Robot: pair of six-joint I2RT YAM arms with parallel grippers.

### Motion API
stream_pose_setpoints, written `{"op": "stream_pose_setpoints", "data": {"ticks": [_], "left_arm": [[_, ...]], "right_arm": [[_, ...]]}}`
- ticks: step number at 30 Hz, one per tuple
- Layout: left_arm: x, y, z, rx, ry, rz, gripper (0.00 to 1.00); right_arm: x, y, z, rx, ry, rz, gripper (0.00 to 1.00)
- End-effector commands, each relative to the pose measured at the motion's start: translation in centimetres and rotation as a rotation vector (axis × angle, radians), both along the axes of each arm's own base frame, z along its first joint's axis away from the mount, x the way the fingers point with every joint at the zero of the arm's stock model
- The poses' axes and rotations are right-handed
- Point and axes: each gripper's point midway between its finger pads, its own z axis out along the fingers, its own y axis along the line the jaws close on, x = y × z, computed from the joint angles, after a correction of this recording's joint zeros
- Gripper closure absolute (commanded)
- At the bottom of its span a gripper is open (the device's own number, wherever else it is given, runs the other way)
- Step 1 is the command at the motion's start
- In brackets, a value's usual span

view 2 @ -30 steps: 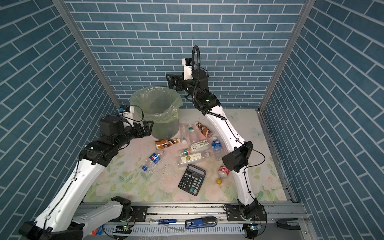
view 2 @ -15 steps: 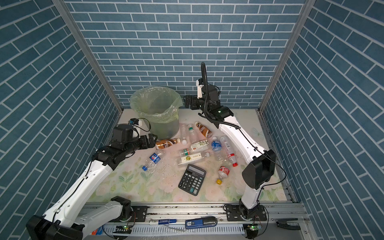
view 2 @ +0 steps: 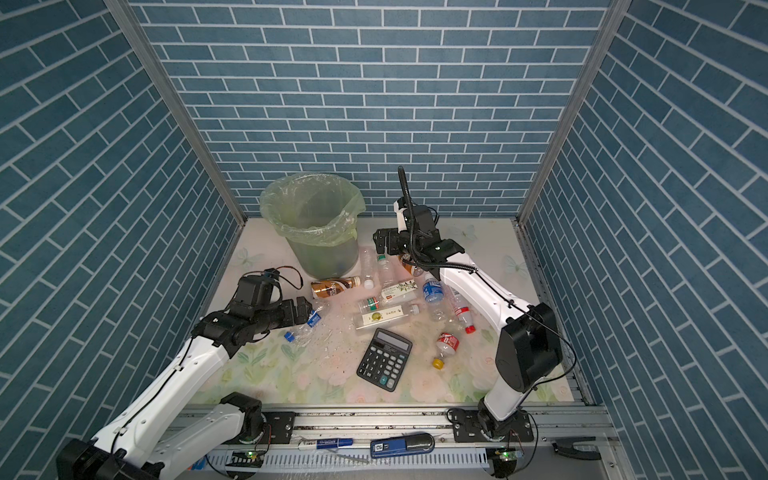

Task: Throw the plastic bottles in the bin
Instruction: 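Lower the left gripper toward the blue-capped bottle while the right arm withdraws, then lower the left gripper onto the blue-labelled Pepsi bottle and close it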

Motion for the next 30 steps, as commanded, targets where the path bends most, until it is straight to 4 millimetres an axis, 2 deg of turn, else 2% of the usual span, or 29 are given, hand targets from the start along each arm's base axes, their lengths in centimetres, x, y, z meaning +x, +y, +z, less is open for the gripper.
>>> {"op": "stream_pose_setpoints", "data": {"ticks": [1,7,12,26,29,30], "left_arm": [[-0.5,0.9,0.4,-0.003,-0.001,0.061,0.01],[-1.7,2.1,2.6,0.001,-0.061,0.103,0.01],[-3.1,2.3,3.5,-0.028,-0.096,0.110,0.01],[-2.5,1.8,1.2,-0.011,-0.012,0.103,0.01],[-1.9,1.4,0.1,-0.021,-0.004,0.103,0.01],[-2.0,1.4,-1.4,-0.012,0.028,0.101,0.01]], "right_arm": [[-1.3,0.7,1.1,0.058,-0.024,0.034,0.01],[-2.4,0.6,-1.1,0.044,-0.007,0.065,0.01],[-3.3,0.3,-1.2,0.073,0.002,0.066,0.01],[-5.6,-0.7,-1.2,0.068,0.015,0.062,0.01],[-6.1,-1.0,-1.8,0.057,0.011,0.066,0.01],[-6.2,-1.1,-2.2,0.054,0.016,0.066,0.01]]}}
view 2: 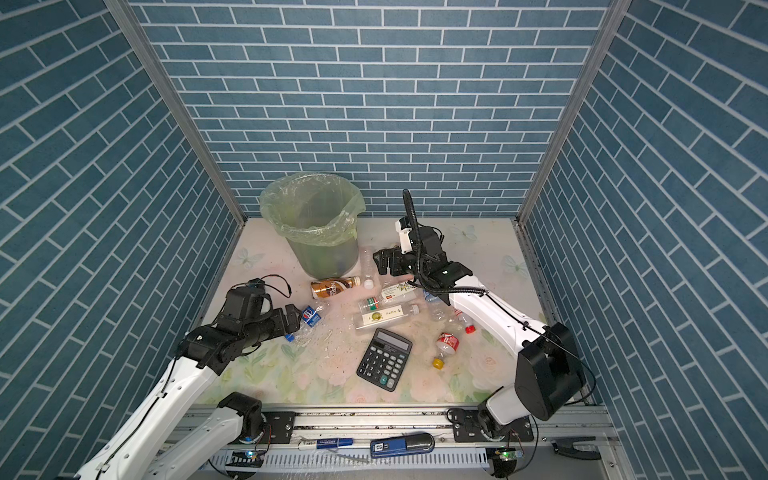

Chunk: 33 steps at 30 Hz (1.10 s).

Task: Throw the plastic bottles in the bin
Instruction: 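Lower the left gripper onto the blue-labelled Pepsi bottle and close it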

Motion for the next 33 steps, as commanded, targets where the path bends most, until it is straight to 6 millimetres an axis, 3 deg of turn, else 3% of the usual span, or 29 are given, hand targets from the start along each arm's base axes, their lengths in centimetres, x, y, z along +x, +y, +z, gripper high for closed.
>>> {"op": "stream_pose_setpoints", "data": {"ticks": [1,7,19,27,33], "left_arm": [[0.2,-0.2,-2.8,0.009,0.054,-0.002,0.01],[2.0,0.3,-4.5,0.082,0.047,0.012,0.01],[5.2,-0.1,-7.5,0.158,0.069,-0.020,0.01],[6.4,-1.3,-8.8,0.138,0.077,-0.067,0.06],[6.0,-1.7,-9.8,0.137,0.102,-0.095,0.10]], "right_arm": [[-1.1,-0.2,-1.0,-0.007,0.012,0.012,0.01],[-1.5,-0.3,-2.3,-0.012,0.032,0.023,0.01],[-1.7,-0.1,-2.4,-0.003,0.030,0.037,0.01],[-1.7,0.0,-2.8,-0.003,0.037,0.039,0.01],[-1.7,-0.3,-2.6,-0.005,0.028,0.029,0.01]]}}
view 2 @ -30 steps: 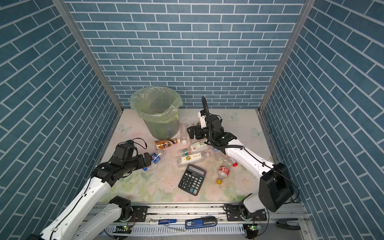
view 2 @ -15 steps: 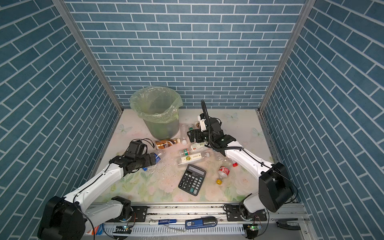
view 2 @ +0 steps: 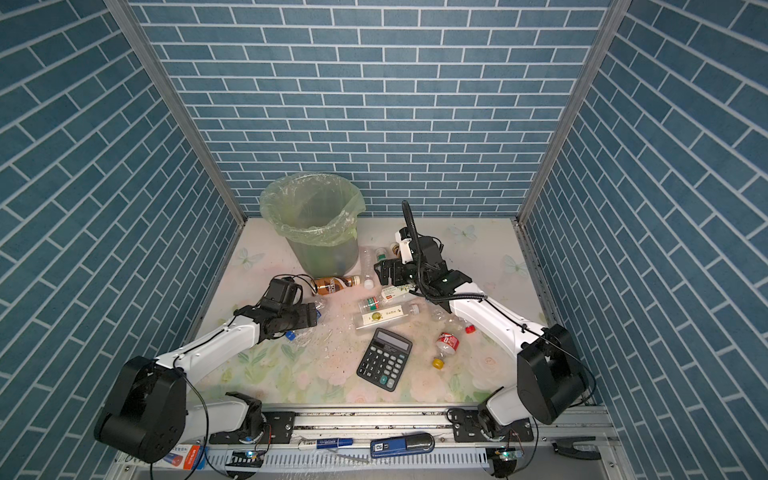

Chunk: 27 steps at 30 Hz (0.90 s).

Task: Throw the plastic bottles in the bin
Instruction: 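Lower the left gripper onto the blue-labelled Pepsi bottle and close it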

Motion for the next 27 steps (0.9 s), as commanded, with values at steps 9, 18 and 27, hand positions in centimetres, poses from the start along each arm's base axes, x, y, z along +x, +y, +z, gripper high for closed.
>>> {"op": "stream_pose_setpoints", "data": {"ticks": [9,18,27], "left_arm": [[-0.4,-1.3,-0.3,-0.016,0.001,-0.051,0.15],[-1.2,-1.1,-1.2,-0.020,0.064,-0.008,0.17],[-1.8,-0.8,-1.7,-0.017,0.089,0.016,0.25]], "right_arm": [[-0.5,-0.2,0.0,0.008,-0.012,-0.004,0.01],[-0.4,-0.3,-0.2,0.007,-0.010,-0.010,0.01],[-0.4,-0.3,-0.3,0.012,-0.001,-0.007,0.01]]}}
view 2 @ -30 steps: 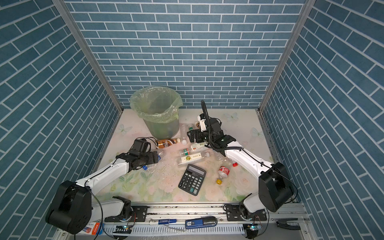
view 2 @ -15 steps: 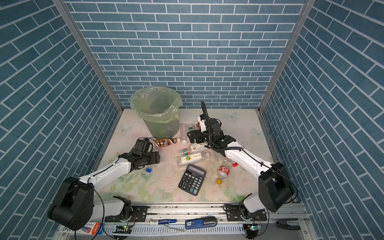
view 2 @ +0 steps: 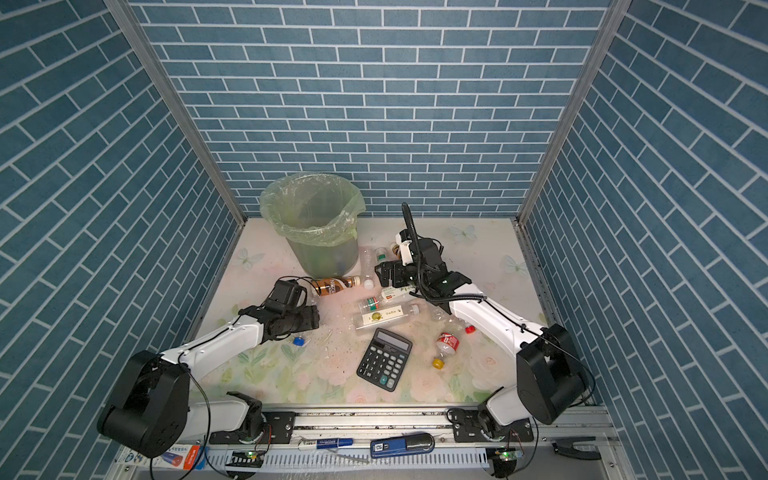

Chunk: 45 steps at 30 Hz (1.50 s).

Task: Throw the plastic bottles in the bin
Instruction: 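Lower the left gripper onto the blue-labelled Pepsi bottle and close it, then lift the Pepsi bottle toward the right gripper while the right gripper closes on it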

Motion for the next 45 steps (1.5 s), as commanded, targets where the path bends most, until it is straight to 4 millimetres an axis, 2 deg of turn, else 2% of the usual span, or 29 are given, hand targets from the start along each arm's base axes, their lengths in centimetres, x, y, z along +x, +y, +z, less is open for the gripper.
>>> {"op": "stream_pose_setpoints", "data": {"ticks": [1,8,12,19,28,38,43,45], "left_arm": [[-0.9,0.3,-1.0,0.018,0.048,0.006,0.27],[-0.7,-0.1,-1.5,0.018,0.073,-0.009,0.31],[-0.6,-0.3,-1.4,0.017,0.069,-0.015,0.38],[-0.7,-1.2,-0.6,-0.018,0.030,-0.068,0.45],[-0.9,-1.7,0.9,-0.036,-0.014,-0.105,0.47],[-0.3,-5.5,4.6,-0.066,-0.136,-0.228,0.47],[-0.5,-8.6,5.7,-0.076,-0.185,-0.342,0.48],[-0.3,-10.2,7.0,-0.083,-0.222,-0.393,0.48]], "right_arm": [[-0.4,-0.1,0.2,0.019,-0.007,-0.002,0.01],[-0.7,0.2,0.4,0.036,0.002,0.017,0.01],[-1.1,0.3,0.6,0.054,-0.005,0.033,0.01],[-1.9,0.3,0.8,0.081,-0.010,0.056,0.01],[-3.2,0.4,0.3,0.111,0.008,0.092,0.01],[-4.3,0.7,-0.1,0.139,0.033,0.131,0.01],[-4.5,1.2,0.2,0.180,0.064,0.148,0.01],[-4.5,1.2,0.3,0.192,0.073,0.147,0.01]]}}
